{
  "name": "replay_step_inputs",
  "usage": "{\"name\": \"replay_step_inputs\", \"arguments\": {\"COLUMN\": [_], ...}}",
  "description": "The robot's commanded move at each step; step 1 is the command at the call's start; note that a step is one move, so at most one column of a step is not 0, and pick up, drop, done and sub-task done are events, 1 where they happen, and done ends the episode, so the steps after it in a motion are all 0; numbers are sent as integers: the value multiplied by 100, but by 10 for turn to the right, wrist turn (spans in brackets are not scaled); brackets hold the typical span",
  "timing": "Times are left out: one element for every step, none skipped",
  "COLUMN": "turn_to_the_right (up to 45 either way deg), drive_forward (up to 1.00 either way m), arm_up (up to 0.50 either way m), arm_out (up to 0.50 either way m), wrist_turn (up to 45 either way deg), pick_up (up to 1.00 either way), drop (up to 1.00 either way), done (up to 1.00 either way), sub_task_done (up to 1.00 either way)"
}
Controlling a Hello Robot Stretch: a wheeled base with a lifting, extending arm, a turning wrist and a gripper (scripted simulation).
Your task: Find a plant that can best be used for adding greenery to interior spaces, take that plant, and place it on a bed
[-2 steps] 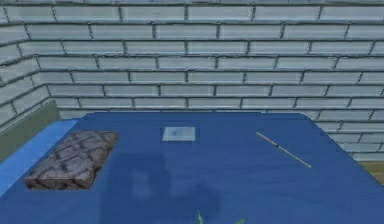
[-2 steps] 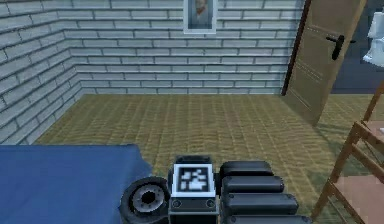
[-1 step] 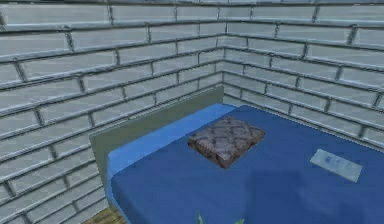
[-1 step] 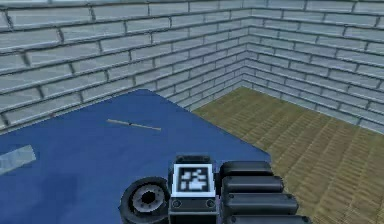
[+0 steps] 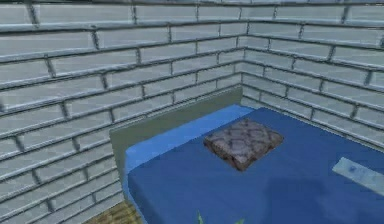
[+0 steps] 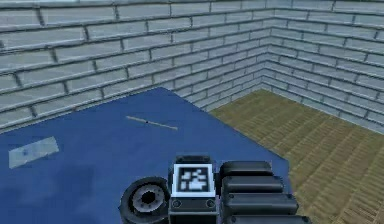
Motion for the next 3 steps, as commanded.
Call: {"name": "replay_step_inputs", "arguments": {"turn_to_the_right": [450,450,30], "drive_forward": [0,0,0], "arm_up": [0,0,0], "arm_out": [0,0,0], "wrist_turn": [0,0,0], "pick_up": [0,0,0], "drop": [0,0,0], "done": [0,0,0], "sub_task_done": [0,0,0]}}
